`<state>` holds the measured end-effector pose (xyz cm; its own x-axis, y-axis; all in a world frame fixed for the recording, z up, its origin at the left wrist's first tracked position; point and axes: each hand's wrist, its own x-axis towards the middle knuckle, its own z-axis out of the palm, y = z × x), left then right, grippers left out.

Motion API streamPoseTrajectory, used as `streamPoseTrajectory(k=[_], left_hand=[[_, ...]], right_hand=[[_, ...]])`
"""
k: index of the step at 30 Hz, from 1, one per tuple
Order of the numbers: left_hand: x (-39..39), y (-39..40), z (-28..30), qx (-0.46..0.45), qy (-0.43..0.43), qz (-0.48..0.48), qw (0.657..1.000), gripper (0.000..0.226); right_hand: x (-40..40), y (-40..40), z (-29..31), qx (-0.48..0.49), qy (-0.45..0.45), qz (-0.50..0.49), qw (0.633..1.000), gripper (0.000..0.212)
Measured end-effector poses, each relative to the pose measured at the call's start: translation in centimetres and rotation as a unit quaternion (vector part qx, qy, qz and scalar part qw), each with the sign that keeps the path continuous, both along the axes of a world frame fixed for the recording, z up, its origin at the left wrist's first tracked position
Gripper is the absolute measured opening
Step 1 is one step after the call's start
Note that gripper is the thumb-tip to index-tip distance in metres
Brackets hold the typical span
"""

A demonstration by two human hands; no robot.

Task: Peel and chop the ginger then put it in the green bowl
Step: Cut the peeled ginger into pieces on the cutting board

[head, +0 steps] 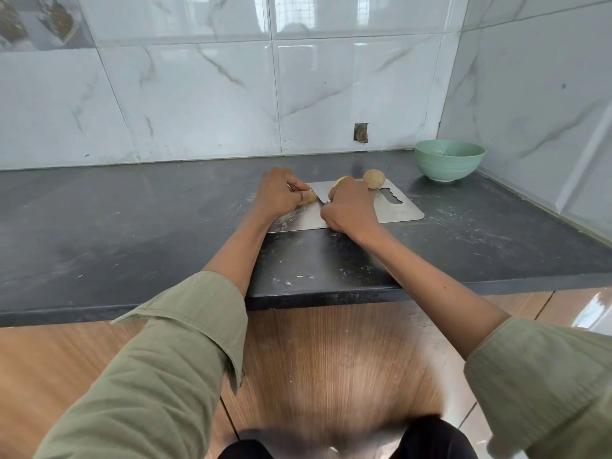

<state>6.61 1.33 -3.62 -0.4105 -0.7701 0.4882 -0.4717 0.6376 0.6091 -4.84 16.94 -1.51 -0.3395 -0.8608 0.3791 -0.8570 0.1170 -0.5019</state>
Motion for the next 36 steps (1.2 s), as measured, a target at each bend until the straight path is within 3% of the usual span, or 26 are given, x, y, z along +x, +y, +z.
streamPoseTrajectory(k=[7, 22, 26, 29, 30, 36], left_hand=[[0.0, 0.1, 0.0, 0.003, 0.009, -0.004, 1.000, 0.022], [0.2, 0.4, 0.0, 0.016, 0.024, 0.000, 1.000, 0.021], [0.3, 0.3, 0.0, 0.035, 0.038, 0.001, 0.999, 0.024], [0.2, 0.3, -0.1, 0.037, 0.038, -0.006, 0.999, 0.023], [0.2, 0.5, 0.0, 0.035, 0.035, -0.004, 0.999, 0.021], [0.4, 0.7, 0.0, 0.051, 0.038, 0.004, 0.998, 0.020]], right_hand=[[0.0, 0.1, -0.3, -0.013, 0.023, -0.012, 1.000, 0.036], [0.6, 0.0, -0.2, -0.023, 0.030, 0.015, 0.999, 0.039], [0.3, 0.4, -1.4, -0.034, 0.058, 0.009, 0.998, 0.034], [0.4, 0.1, -1.7, -0.031, 0.083, 0.006, 0.996, 0.016], [0.2, 0.0, -1.6, -0.035, 0.079, 0.013, 0.996, 0.008], [-1.4, 0.5, -1.3, -0.004, -0.076, 0.029, 0.997, 0.015]])
